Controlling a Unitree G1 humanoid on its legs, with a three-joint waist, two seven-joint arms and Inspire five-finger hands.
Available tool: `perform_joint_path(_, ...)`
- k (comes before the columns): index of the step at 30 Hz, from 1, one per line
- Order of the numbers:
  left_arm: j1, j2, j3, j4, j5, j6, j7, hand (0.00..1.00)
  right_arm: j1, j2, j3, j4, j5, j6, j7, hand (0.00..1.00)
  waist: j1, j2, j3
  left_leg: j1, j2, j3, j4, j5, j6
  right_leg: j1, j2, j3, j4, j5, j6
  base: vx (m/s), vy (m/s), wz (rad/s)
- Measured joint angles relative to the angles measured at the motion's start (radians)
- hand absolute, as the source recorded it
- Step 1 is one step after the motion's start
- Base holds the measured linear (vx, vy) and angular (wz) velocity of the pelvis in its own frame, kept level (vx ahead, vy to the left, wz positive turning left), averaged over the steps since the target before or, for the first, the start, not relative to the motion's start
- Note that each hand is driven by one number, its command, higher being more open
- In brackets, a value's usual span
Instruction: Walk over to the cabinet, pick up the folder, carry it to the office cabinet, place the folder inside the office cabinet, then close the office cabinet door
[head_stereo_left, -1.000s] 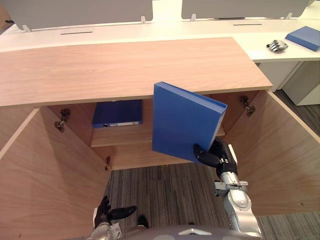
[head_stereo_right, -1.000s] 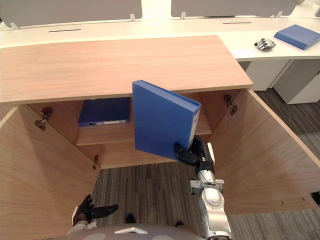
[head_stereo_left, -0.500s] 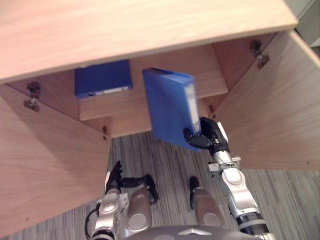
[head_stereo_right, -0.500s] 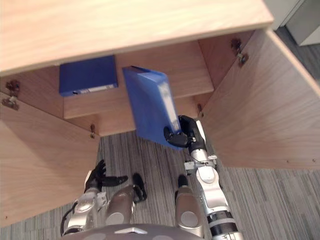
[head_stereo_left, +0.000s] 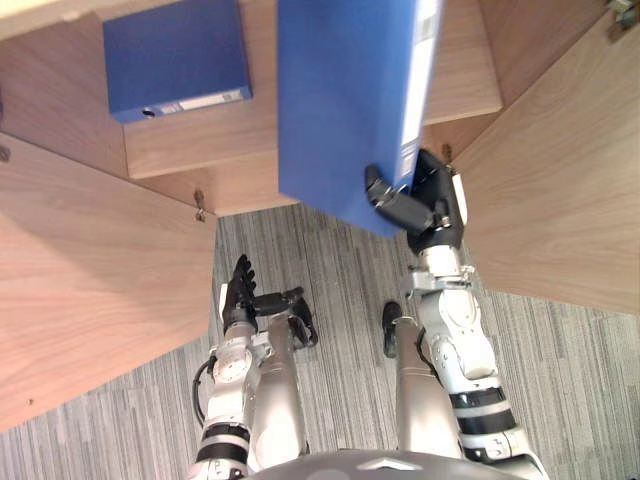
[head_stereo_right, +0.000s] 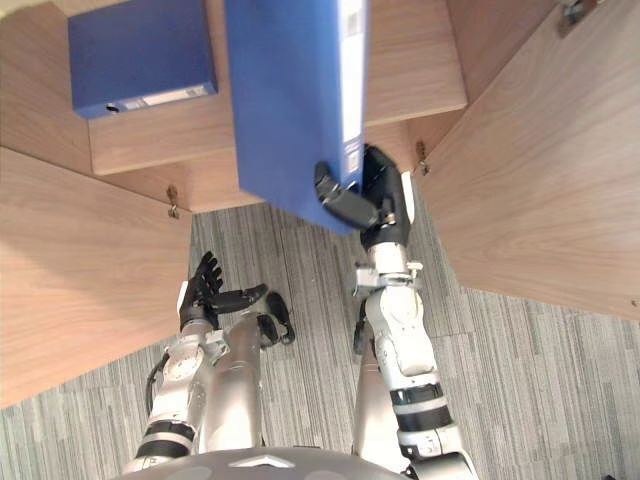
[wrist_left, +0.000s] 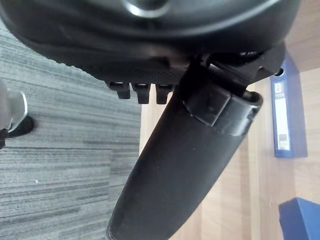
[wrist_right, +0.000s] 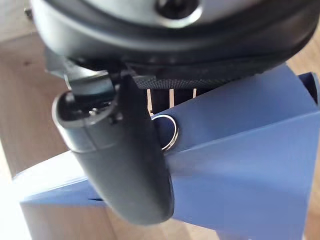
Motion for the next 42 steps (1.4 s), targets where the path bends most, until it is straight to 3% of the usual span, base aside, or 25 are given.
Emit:
perform_joint_path(3,0.001,-0.010,0.001,-0.011,-0.010,0.000,0.010,1.00,-0.053,0.023,-0.036,0.012,0.087,-0.013,-0.036,0.00,0.004,0.003,0.007,-0.040,-0.005,-0.010,0.009,0.000,0.000,-0.036,-0.007,-0.008,0.016,-0.005,-0.001,0.00,-0.005,0.12)
perform_joint_path(13,-0.028,-0.014,0.000,-0.065,-0.065,-0.016,0.040,1.00,-0.350,0.072,-0.116,0.176,0.408,-0.152,-0.111,0.00,0.034,0.021,0.056,-0.134,-0.032,-0.046,0.001,0.035,-0.011,-0.127,-0.037,-0.043,0.071,-0.021,-0.009,0.01,-0.018,0.15)
perform_joint_path(21,-0.047,-0.014,-0.001,-0.068,-0.107,-0.020,0.050,1.00,-0.511,0.066,-0.188,0.295,0.569,-0.182,-0.156,0.00,0.051,0.023,0.078,-0.226,-0.037,-0.086,0.013,0.061,-0.022,-0.207,-0.043,-0.075,0.113,-0.026,-0.018,-0.01,-0.007,0.13)
perform_joint_path(32,-0.064,-0.012,-0.003,-0.068,-0.137,-0.040,0.062,1.00,-0.730,-0.010,-0.313,0.346,0.712,-0.277,-0.243,0.00,0.075,0.022,0.085,-0.335,-0.075,-0.155,-0.016,0.133,-0.052,-0.297,-0.078,-0.145,0.170,-0.055,-0.047,-0.05,-0.012,0.24)
perform_joint_path(42,-0.056,-0.009,-0.005,-0.068,-0.168,-0.054,0.046,1.00,-0.855,-0.173,-0.335,0.377,0.712,-0.266,-0.263,0.00,0.082,0.021,0.085,-0.371,-0.086,-0.195,-0.071,0.186,-0.072,-0.327,-0.082,-0.191,0.169,-0.057,-0.055,-0.01,-0.009,0.13)
